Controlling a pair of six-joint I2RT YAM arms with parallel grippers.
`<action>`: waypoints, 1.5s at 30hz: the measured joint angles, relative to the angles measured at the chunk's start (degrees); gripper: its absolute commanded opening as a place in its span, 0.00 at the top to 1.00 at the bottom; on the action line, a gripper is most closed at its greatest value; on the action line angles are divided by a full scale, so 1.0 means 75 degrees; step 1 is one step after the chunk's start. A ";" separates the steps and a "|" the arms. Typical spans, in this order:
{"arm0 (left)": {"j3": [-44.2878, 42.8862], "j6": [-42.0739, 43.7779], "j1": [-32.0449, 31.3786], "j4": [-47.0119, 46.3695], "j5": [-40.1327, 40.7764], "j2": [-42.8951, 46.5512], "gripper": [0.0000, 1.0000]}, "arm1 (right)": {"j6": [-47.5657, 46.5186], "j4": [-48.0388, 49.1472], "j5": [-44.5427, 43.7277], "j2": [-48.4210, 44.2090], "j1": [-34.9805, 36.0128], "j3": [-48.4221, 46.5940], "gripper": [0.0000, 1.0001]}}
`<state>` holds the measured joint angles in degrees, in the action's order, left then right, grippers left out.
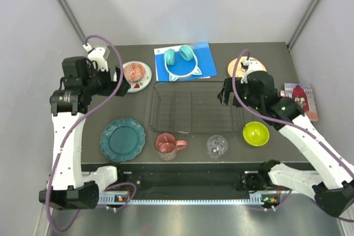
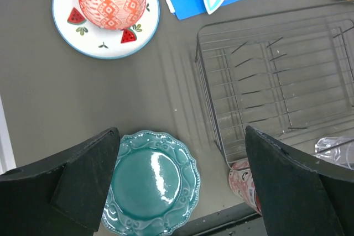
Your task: Load the mixed dishes into the dish rack
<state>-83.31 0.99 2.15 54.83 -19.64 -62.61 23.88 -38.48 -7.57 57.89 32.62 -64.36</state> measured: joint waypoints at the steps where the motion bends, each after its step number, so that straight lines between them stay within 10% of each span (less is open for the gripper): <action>1: 0.0067 -0.0058 0.0000 -0.0061 0.0003 -0.0003 0.01 | -0.0009 -0.0020 -0.0029 0.0000 0.0000 0.0000 0.09; 45: -0.0810 -0.1705 0.0000 -0.5511 0.3223 -0.7120 0.15 | -0.0111 0.1358 -0.0825 -0.1341 0.0003 0.1081 0.11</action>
<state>-89.38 -11.79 2.15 13.50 4.54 -116.01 23.05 -28.29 -13.76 47.83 32.64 -56.25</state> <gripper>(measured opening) 0.898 0.893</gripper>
